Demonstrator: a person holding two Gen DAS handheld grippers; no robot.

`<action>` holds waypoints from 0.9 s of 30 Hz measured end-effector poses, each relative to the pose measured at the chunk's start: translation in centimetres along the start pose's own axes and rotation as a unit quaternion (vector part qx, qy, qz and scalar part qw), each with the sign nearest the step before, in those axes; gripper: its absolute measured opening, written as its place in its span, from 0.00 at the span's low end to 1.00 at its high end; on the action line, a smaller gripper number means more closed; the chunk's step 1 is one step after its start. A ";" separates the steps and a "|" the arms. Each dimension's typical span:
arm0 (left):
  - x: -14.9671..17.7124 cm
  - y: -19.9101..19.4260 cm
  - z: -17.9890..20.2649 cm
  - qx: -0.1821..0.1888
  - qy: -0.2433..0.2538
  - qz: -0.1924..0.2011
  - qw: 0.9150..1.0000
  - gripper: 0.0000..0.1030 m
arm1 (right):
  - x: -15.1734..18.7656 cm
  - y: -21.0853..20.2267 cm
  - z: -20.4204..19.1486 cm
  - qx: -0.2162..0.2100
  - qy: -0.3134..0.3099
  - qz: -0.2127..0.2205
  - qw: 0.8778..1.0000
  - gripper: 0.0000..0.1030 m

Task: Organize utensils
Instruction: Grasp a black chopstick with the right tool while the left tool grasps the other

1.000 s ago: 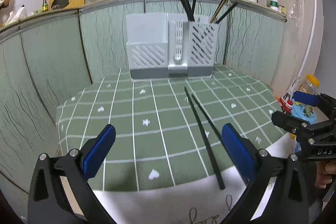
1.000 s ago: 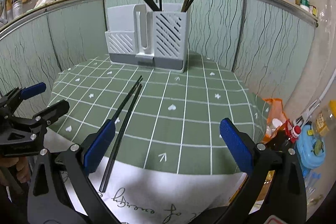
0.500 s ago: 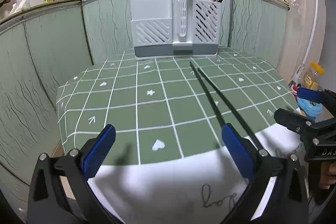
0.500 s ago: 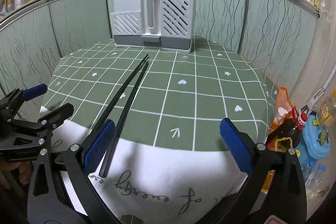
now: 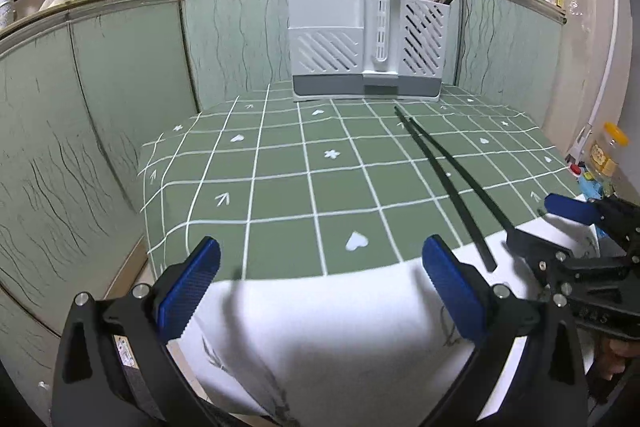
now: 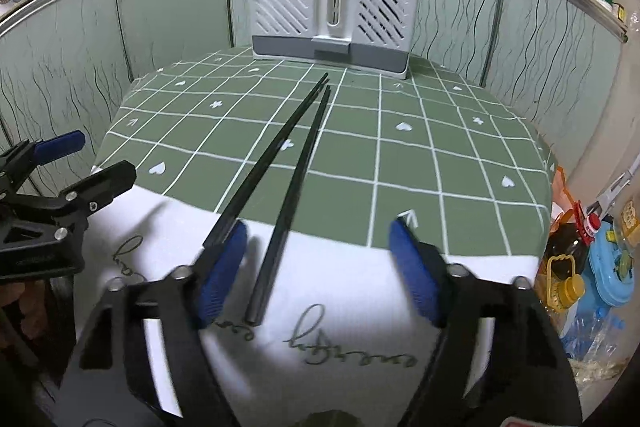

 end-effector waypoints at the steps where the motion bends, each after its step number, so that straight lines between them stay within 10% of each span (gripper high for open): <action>1: 0.1 0.0 -0.1 -0.001 -0.001 -0.001 1.000 0.96 | 0.2 0.1 -0.2 -0.005 0.001 -0.001 1.000 0.46; 5: 0.5 0.1 -0.6 0.000 -0.008 -0.008 1.000 0.96 | 0.3 0.1 -0.3 -0.007 0.009 0.002 1.000 0.07; 27: -0.6 1.4 7.1 0.062 0.023 -0.029 0.997 0.77 | 0.8 -1.7 4.4 -0.006 0.064 -0.006 0.998 0.06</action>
Point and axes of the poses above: each gripper's, at about its wrist camera, not at the fingertips, and y roughly the way its jaws point, z to its right, x to its underside, the point moved 3 cm from there along y, roughly the way its jaws point, and after that the axes turned 7 degrees about -x, right-handed, at the moved point
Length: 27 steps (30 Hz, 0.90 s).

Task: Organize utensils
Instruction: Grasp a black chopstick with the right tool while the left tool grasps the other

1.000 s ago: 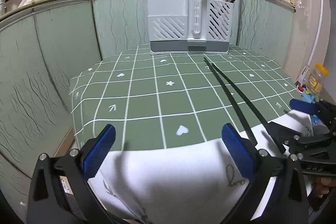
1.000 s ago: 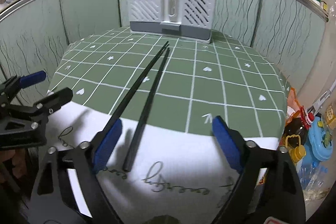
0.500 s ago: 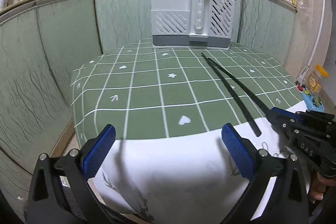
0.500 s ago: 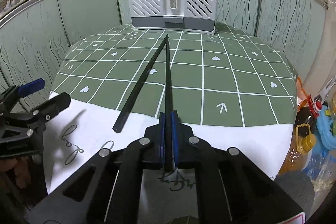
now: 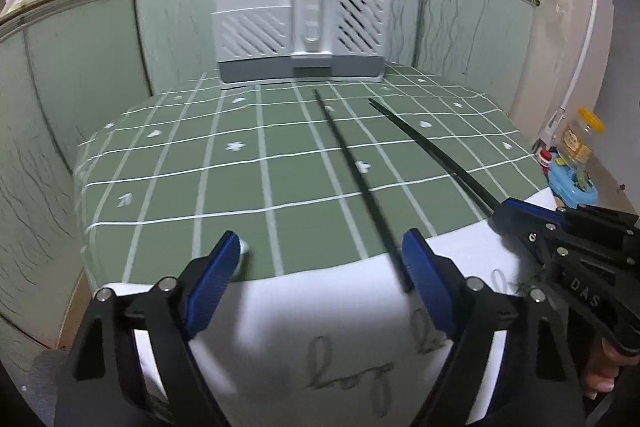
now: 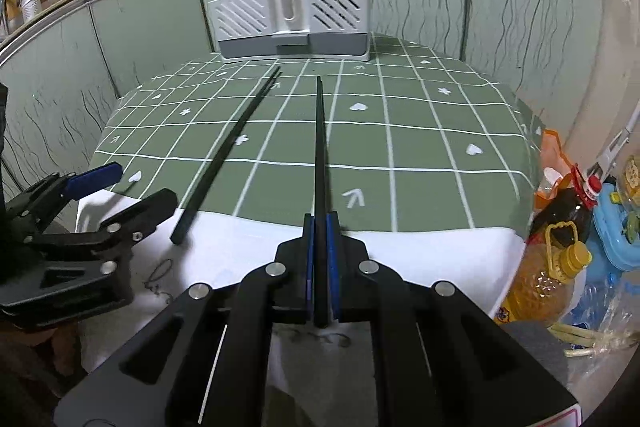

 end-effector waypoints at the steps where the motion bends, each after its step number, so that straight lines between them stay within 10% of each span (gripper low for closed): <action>1: 0.0 0.2 0.4 0.001 0.004 -0.003 1.000 0.73 | 0.0 -0.2 0.2 0.002 0.001 0.000 1.000 0.06; 11: -0.3 1.4 1.9 -0.007 0.010 -0.023 1.000 0.08 | 0.1 -0.5 1.0 -0.002 0.008 -0.005 1.000 0.06; 27: -1.1 0.1 0.2 -0.006 -0.008 -0.016 1.000 0.07 | -0.9 -1.2 0.2 -0.006 -0.001 0.003 1.000 0.06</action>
Point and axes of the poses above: each gripper's, at about its wrist camera, not at the fingertips, and y roughly the way its jaws point, z to its right, x to its underside, the point moved 3 cm from there along y, roughly the way its jaws point, and after that the axes turned 7 degrees about -x, right-handed, at the moved point
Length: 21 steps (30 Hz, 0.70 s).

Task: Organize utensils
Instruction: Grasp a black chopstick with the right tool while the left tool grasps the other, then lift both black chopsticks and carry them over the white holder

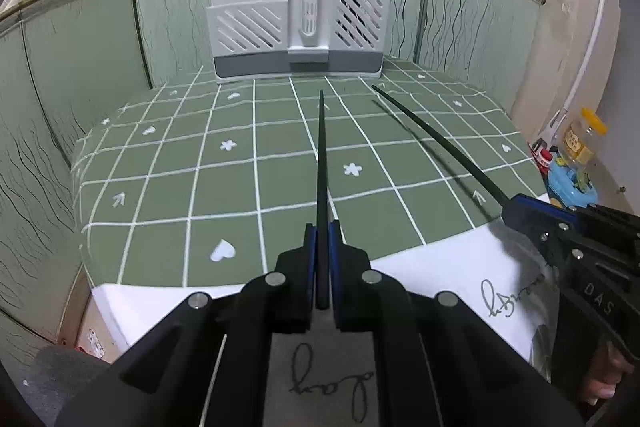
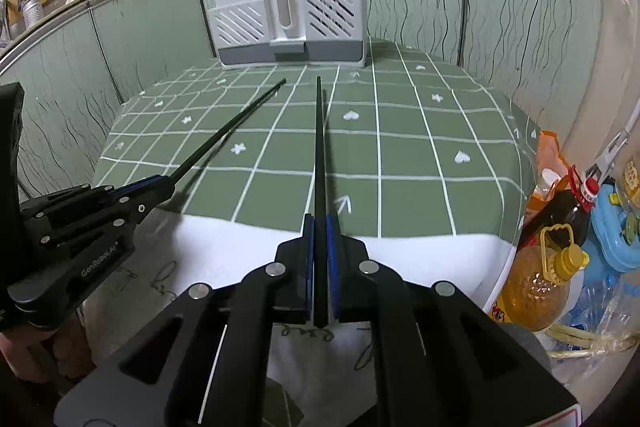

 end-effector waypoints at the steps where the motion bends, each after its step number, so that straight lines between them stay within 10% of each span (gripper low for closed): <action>1: -0.2 -0.2 -0.1 0.000 0.001 0.003 1.000 0.07 | -0.3 -0.2 -0.1 -0.002 -0.001 0.001 1.000 0.06; 21: -6.8 -4.5 -2.1 0.004 -0.009 0.064 0.998 0.08 | -6.1 -3.3 -0.6 -0.001 -0.015 0.044 0.999 0.06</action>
Point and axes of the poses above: each gripper's, at about its wrist camera, not at the fingertips, and y roughly the way its jaws point, z to its right, x to its underside, the point moved 3 cm from there along y, roughly the way its jaws point, and after that the axes turned 7 degrees about -x, right-handed, at the moved point
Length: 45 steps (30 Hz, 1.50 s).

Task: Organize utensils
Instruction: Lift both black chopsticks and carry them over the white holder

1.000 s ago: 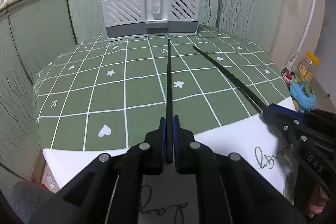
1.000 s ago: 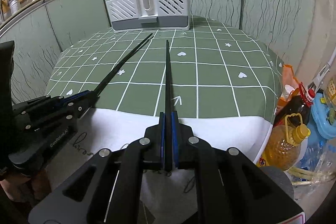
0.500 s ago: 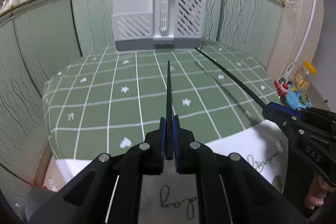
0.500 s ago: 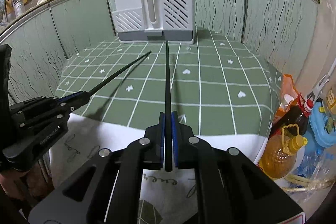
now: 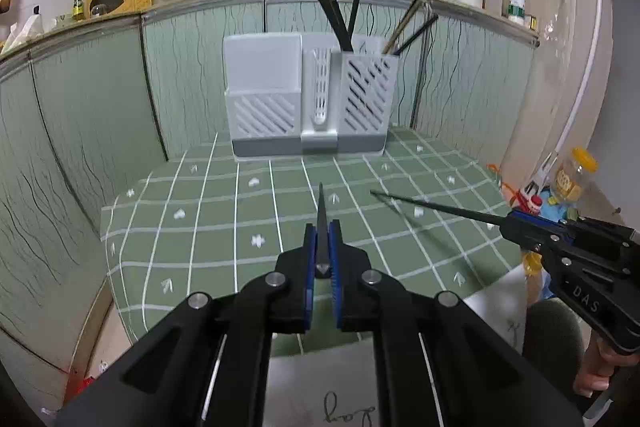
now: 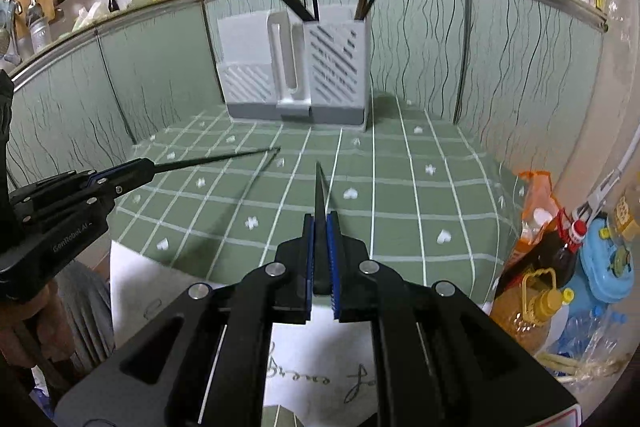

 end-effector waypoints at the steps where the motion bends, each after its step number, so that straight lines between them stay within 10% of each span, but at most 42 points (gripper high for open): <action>1: -0.6 -0.2 -0.1 -0.001 0.000 0.006 1.000 0.08 | -0.6 -0.2 -0.1 0.000 -0.002 0.005 1.000 0.06; 45: -21.9 -2.9 0.1 0.078 0.053 0.039 0.995 0.08 | -22.0 -6.8 -0.3 -0.025 -0.058 0.025 0.998 0.06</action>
Point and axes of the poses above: each gripper's, at about its wrist camera, not at the fingertips, and y roughly the way its jaws point, z to its right, x to its underside, the point moved 3 cm from there along y, roughly the way its jaws point, and after that the axes turned 7 degrees about -x, right-handed, at the moved point
